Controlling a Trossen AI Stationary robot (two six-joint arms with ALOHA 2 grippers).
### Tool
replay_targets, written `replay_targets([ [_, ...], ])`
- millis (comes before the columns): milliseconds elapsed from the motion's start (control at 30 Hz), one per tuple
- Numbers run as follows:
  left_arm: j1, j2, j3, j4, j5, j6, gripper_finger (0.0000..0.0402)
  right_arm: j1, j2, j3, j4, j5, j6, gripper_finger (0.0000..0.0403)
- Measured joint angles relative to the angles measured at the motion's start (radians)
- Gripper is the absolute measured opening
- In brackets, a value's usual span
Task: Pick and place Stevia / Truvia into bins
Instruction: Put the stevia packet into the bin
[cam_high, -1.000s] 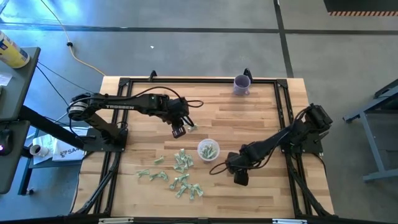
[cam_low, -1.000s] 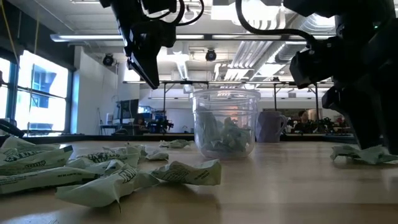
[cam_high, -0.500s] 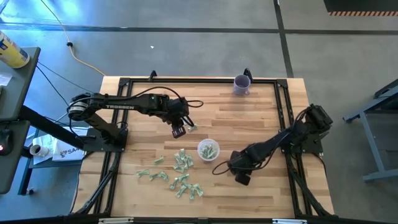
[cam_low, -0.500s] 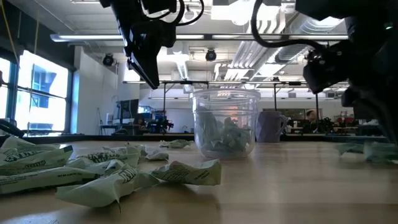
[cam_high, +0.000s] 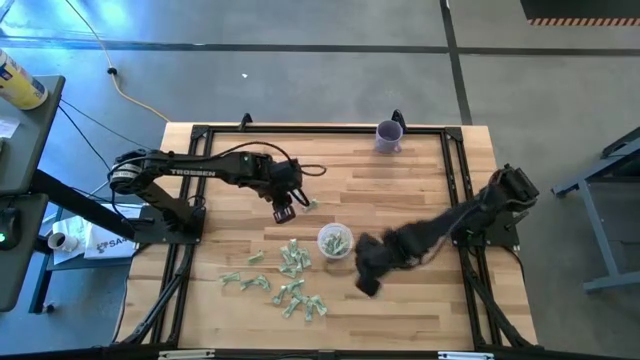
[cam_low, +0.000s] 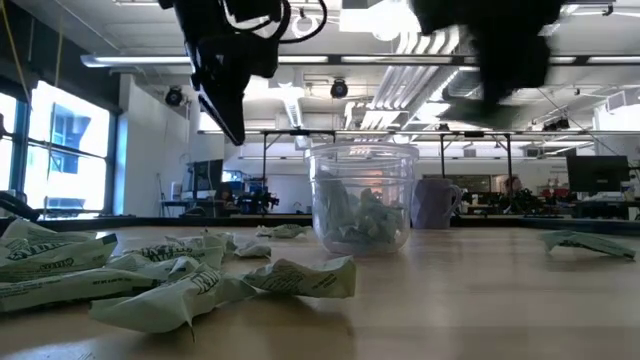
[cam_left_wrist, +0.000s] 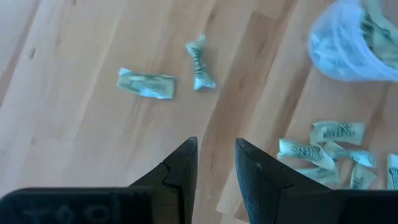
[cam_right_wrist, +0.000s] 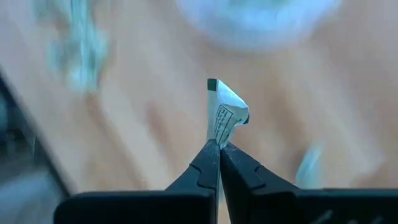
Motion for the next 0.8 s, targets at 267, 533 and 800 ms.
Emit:
replay_targets([
  [267, -0.191, -0.023, 0.001, -0.052, -0.080, -0.027, 0.0140, -0.219, 0.059, 0.053, 0.139, -0.033, -0.248, 0.0007],
  [533, -0.181, -0.023, 0.000, -0.072, -0.119, -0.097, 0.0140, -0.243, 0.075, 0.052, 0.123, -0.083, -0.271, 0.0101],
  [800, -0.043, -0.022, 0.000, -0.033, -0.042, -0.076, 0.0140, -0.132, -0.014, 0.053, -0.221, 0.075, -0.314, 0.0248],
])
